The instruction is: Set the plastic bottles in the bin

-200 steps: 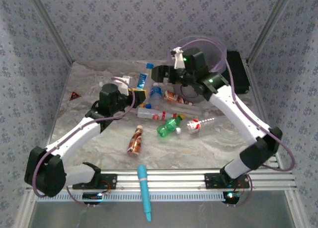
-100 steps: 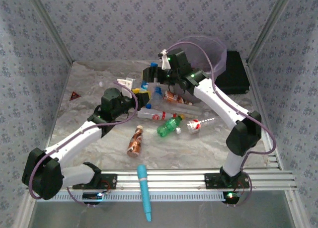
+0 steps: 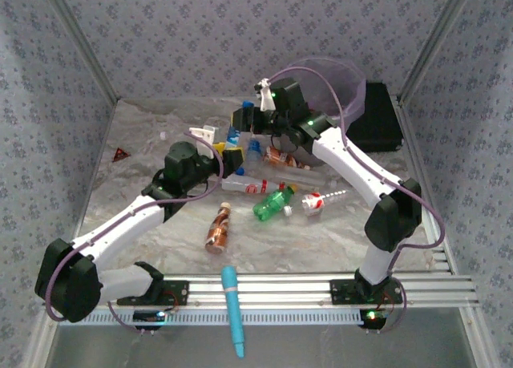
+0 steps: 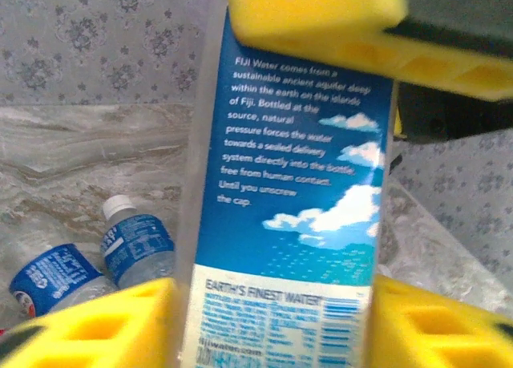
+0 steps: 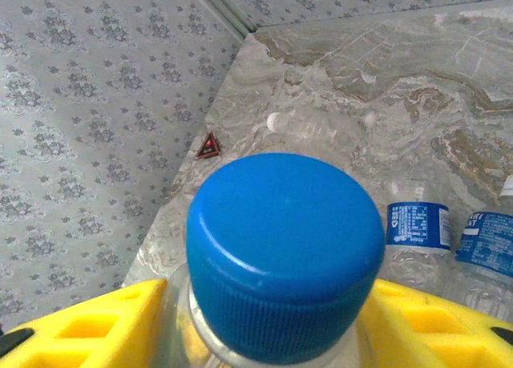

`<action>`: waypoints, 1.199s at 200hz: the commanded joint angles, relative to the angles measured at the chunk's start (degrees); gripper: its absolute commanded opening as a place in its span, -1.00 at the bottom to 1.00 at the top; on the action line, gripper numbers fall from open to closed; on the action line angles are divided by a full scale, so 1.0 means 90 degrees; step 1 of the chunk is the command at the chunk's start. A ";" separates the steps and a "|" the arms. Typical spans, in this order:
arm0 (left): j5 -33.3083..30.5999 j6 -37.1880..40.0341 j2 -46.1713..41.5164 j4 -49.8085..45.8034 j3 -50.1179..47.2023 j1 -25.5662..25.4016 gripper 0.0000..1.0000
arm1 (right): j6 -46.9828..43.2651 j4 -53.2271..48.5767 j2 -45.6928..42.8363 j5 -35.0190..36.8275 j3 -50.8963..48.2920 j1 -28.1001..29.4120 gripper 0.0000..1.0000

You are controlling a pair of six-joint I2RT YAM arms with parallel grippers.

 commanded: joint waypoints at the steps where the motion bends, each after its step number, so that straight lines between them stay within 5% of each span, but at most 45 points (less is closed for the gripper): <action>1: -0.0063 0.0001 -0.0254 -0.0405 0.0329 -0.0099 0.67 | -0.0335 0.0100 -0.0344 0.0184 0.0087 -0.0053 0.00; 29: -0.0457 -0.0202 -0.0526 -0.1087 0.0327 -0.0092 1.00 | -0.1137 -0.0497 -0.0646 0.0421 0.0503 -0.0164 -0.02; 121: -0.1869 -0.2050 -0.0535 -0.2956 -0.0145 0.0001 0.99 | -0.2868 -0.1957 -0.0579 0.0788 0.2118 -0.1584 -0.14; 181: -0.2051 -0.1981 -0.0730 -0.3448 -0.0162 0.0019 0.98 | -0.3496 -0.2265 0.0487 0.0712 0.3104 -0.2664 -0.18; 240: -0.2086 -0.2072 -0.0790 -0.3614 -0.0168 0.0065 0.98 | -0.4136 -0.3033 0.1519 0.1254 0.3652 -0.2930 -0.22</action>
